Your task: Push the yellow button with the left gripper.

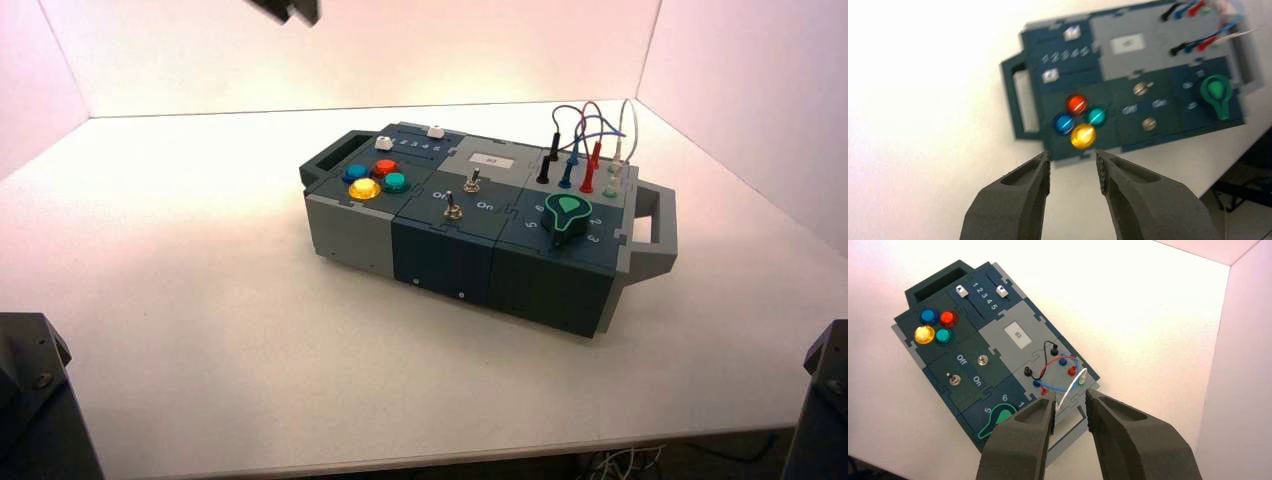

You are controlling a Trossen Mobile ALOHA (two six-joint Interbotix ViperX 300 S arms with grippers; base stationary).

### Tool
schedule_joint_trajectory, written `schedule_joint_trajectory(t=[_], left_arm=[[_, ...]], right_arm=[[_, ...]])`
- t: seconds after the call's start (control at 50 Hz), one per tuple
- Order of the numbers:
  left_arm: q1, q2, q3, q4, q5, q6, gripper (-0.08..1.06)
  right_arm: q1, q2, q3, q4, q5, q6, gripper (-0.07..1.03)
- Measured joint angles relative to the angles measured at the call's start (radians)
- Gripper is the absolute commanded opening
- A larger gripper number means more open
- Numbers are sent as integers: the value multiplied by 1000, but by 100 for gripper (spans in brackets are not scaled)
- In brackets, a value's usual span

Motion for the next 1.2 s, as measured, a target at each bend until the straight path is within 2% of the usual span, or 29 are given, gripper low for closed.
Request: schedule_joint_trajectory(t=[0.22, 0.4, 0.52, 0.86, 1.2], left_arm=[[3, -8, 49, 6, -18, 14, 50], [9, -8, 78, 15, -84, 21, 50], [9, -6, 89, 17, -109, 28, 50], [11, 34, 95, 17, -112, 31, 50], [20, 12, 97, 18, -114, 31, 50]], right_arm=[[0, -3, 60, 0, -61, 14, 34], [0, -15, 123, 2, -118, 34, 34], [0, -26, 126, 2, -129, 37, 34], [0, -34, 144, 0, -137, 37, 34], [0, -40, 149, 0, -138, 37, 34]])
